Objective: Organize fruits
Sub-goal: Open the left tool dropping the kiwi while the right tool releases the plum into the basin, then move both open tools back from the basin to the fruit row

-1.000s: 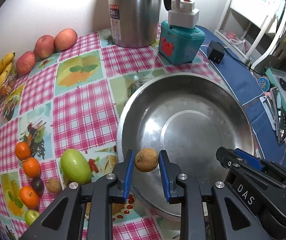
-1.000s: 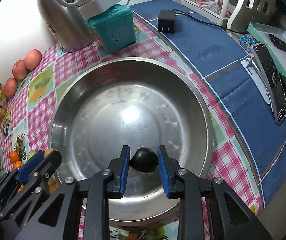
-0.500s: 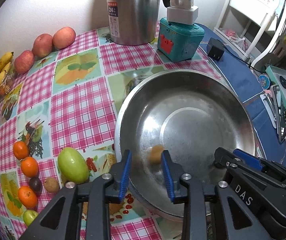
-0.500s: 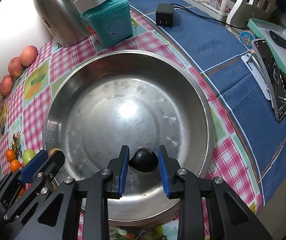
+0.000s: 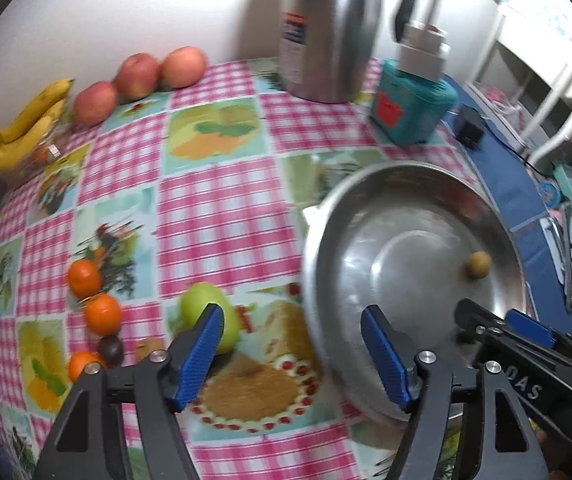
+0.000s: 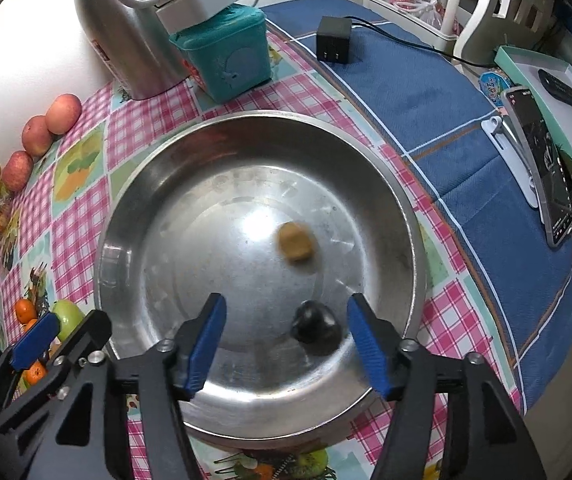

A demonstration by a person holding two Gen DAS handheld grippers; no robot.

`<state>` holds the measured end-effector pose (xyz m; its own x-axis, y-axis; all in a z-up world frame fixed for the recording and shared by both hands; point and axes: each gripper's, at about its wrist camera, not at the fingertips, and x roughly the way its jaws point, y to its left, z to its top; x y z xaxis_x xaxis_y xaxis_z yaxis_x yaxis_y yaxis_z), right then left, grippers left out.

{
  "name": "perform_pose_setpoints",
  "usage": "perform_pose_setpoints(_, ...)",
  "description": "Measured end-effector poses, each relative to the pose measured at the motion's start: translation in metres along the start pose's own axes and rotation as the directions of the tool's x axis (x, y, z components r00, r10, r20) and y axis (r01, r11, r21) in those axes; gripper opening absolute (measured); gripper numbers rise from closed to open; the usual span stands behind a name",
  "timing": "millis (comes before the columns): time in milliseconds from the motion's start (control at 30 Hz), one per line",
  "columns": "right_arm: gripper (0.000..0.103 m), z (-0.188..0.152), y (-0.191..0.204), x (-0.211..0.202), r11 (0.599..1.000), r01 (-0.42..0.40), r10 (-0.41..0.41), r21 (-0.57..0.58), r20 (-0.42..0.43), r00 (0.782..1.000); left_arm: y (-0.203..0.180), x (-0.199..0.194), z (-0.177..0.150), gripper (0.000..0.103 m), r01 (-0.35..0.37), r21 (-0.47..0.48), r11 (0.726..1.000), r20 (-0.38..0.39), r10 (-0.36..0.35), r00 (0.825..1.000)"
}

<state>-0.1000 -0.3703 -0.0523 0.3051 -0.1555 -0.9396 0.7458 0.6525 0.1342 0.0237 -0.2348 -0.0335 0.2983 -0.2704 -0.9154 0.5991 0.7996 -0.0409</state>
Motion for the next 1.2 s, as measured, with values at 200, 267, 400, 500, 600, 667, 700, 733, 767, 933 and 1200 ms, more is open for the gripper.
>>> perform_pose_setpoints(200,0.065,-0.003,0.006,0.000,0.999,-0.009,0.009,-0.037,-0.001,1.000,0.046,-0.001,-0.009,0.089,-0.127,-0.132,0.983,-0.038,0.123,0.992)
perform_pose_setpoints(267,0.065,-0.004,0.008,-0.001,0.999,-0.008,0.008,-0.048,0.001,1.000,0.059,-0.004,-0.011,0.091,-0.168,-0.160,0.973,-0.037,0.164,0.986)
perform_pose_setpoints(400,0.069,-0.008,0.018,-0.001,0.996,-0.006,0.006,-0.089,-0.001,1.000,0.094,-0.016,-0.016,0.103,-0.210,-0.240,0.948,-0.023,0.210,0.977)
perform_pose_setpoints(500,0.078,-0.010,0.025,-0.002,0.993,-0.017,0.017,-0.115,0.002,1.000,0.113,-0.024,-0.020,0.103,-0.225,-0.276,0.934,-0.025,0.227,0.974)
perform_pose_setpoints(600,0.078,-0.012,0.033,-0.004,0.989,-0.033,0.035,-0.143,0.013,0.999,0.129,-0.030,-0.027,0.103,-0.227,-0.303,0.925,-0.024,0.231,0.973)
perform_pose_setpoints(667,0.083,-0.014,0.039,-0.006,0.985,-0.033,0.037,-0.168,0.026,0.999,0.138,-0.035,-0.033,0.103,-0.235,-0.318,0.918,-0.017,0.242,0.970)
perform_pose_setpoints(700,0.092,-0.016,0.042,-0.007,0.983,-0.031,0.038,-0.179,0.033,0.999,0.142,-0.036,-0.035,0.103,-0.244,-0.326,0.913,-0.014,0.253,0.967)
perform_pose_setpoints(733,0.095,-0.017,0.045,-0.010,0.980,-0.033,0.043,-0.197,0.047,0.998,0.145,-0.037,-0.038,0.103,-0.251,-0.335,0.908,-0.009,0.263,0.965)
perform_pose_setpoints(767,0.097,-0.018,0.048,-0.012,0.977,-0.035,0.048,-0.212,0.059,0.997,0.149,-0.038,-0.041,0.103,-0.253,-0.342,0.905,-0.002,0.269,0.963)
perform_pose_setpoints(933,0.097,-0.023,0.060,-0.019,0.968,-0.048,0.072,-0.248,0.090,0.993,0.157,-0.036,-0.052,0.103,-0.260,-0.346,0.901,0.009,0.280,0.960)
perform_pose_setpoints(1200,0.097,-0.030,0.075,-0.016,0.956,-0.040,0.072,-0.291,0.101,0.992,0.169,-0.031,-0.058,0.103,-0.215,-0.345,0.914,0.000,0.229,0.973)
